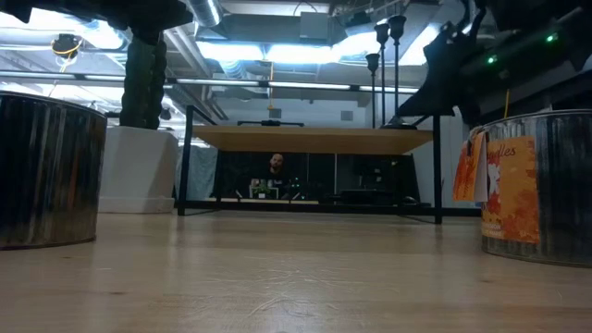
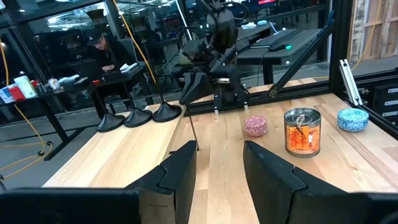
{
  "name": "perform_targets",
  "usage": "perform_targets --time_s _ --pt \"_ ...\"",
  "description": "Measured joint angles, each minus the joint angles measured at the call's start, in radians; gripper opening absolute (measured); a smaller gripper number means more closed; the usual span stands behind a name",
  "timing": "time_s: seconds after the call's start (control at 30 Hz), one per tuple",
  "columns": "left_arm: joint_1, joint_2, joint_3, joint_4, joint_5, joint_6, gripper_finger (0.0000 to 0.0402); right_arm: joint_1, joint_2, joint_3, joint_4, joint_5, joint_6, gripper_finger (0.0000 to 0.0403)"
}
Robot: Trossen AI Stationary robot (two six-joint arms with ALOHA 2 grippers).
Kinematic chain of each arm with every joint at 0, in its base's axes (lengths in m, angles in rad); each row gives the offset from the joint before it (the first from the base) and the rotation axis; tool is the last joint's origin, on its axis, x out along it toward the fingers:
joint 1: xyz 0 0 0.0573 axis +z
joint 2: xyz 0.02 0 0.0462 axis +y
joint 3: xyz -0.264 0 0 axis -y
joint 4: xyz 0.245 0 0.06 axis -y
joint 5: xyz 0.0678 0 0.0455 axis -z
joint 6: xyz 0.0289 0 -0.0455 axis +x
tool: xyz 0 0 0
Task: Pick & Place candle stick holders
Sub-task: Put the pink scented candle on the shelf
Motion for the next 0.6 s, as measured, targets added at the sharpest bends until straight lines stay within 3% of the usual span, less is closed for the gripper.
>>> perform_targets --time_s 0.2,0.6 --pt "0.0 0.0 0.0 0.009 0.0 0.0 0.0127 0.059 -0.07 0.038 -0.019 -0.036 -0.008 0.0028" --pt "0.0 0.002 0.0 0.03 0.001 -0.021 0.0127 0.148 -0.094 0.085 -0.027 -0.407 -0.02 0.0028"
